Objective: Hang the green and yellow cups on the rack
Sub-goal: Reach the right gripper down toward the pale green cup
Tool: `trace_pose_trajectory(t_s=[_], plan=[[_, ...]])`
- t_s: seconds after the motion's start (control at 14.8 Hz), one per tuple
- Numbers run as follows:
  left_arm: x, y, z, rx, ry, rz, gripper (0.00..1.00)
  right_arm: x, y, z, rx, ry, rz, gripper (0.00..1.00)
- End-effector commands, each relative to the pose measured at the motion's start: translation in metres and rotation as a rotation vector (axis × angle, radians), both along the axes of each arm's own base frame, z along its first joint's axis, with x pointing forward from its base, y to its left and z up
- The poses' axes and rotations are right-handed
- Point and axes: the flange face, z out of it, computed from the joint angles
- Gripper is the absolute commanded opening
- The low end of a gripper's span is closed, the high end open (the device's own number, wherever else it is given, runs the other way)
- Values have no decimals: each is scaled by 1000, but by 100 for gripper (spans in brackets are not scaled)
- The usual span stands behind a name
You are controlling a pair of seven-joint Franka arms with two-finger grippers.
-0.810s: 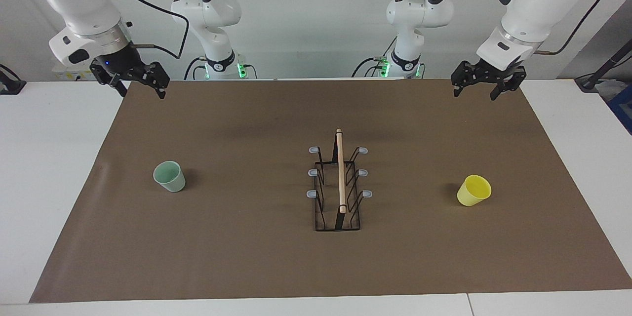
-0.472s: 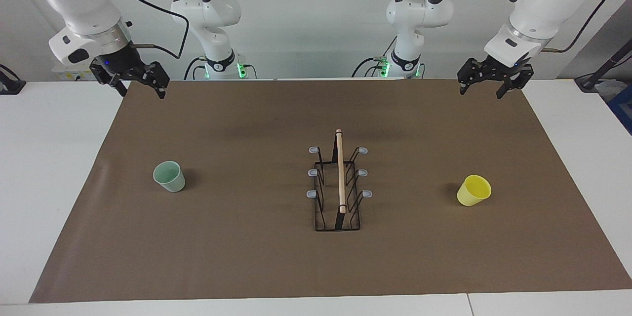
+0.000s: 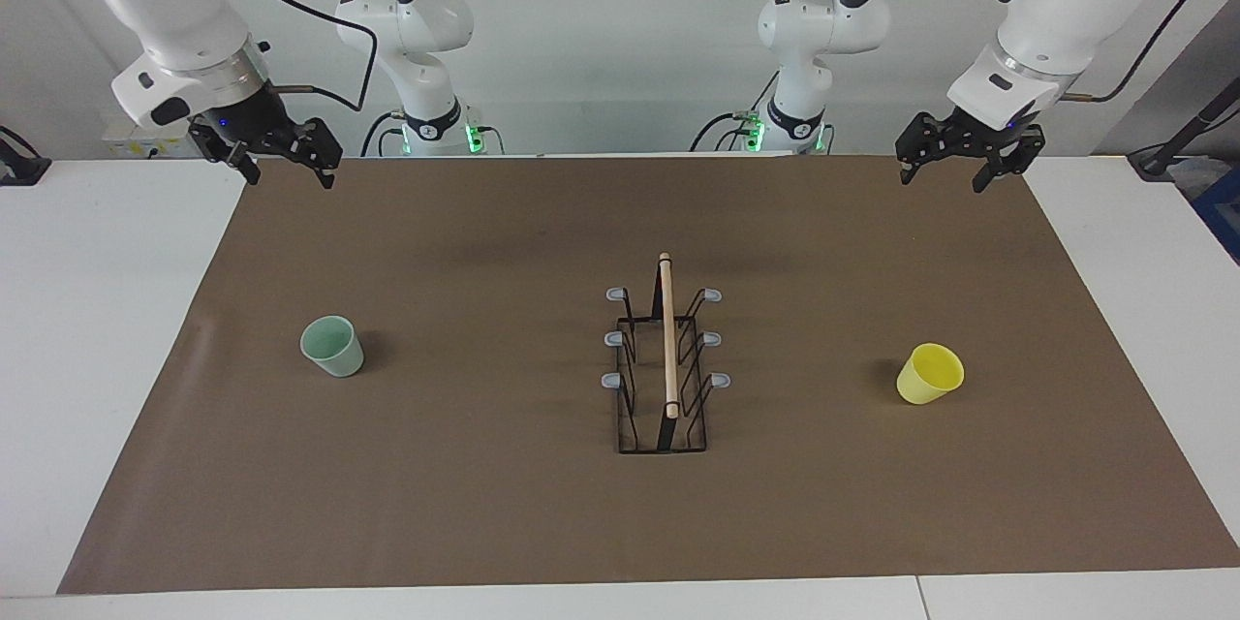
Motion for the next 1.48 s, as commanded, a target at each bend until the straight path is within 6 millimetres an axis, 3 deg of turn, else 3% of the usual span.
trace_pose_trajectory(t_s=[0.0,0.2,0.34,0.47,0.67,0.88,0.94,1.21,1.35,1.42], plan=[[-7,4,2,-11,1,-11,100,38,-7,-53,1,59,-25,100],[-10,4,1,-10,7,-16,100,103,-6,-106,-12,96,5,100],[-9,4,0,-10,7,-16,100,134,-2,-135,-18,109,121,100],[-10,4,0,-10,8,-14,100,143,4,-166,-54,166,281,100],[-11,0,2,-9,5,-10,100,161,54,-224,-172,251,489,100],[-13,1,-1,-7,13,-8,100,159,72,-250,-261,337,674,100],[-16,6,-3,-8,14,-11,100,153,87,-259,-294,388,780,100],[-15,17,-15,-7,-38,55,99,117,104,-302,-400,619,1093,100],[-5,24,-22,-21,-37,78,99,110,113,-317,-466,700,1232,100],[7,22,-37,-45,-9,88,99,109,114,-320,-491,737,1285,100]])
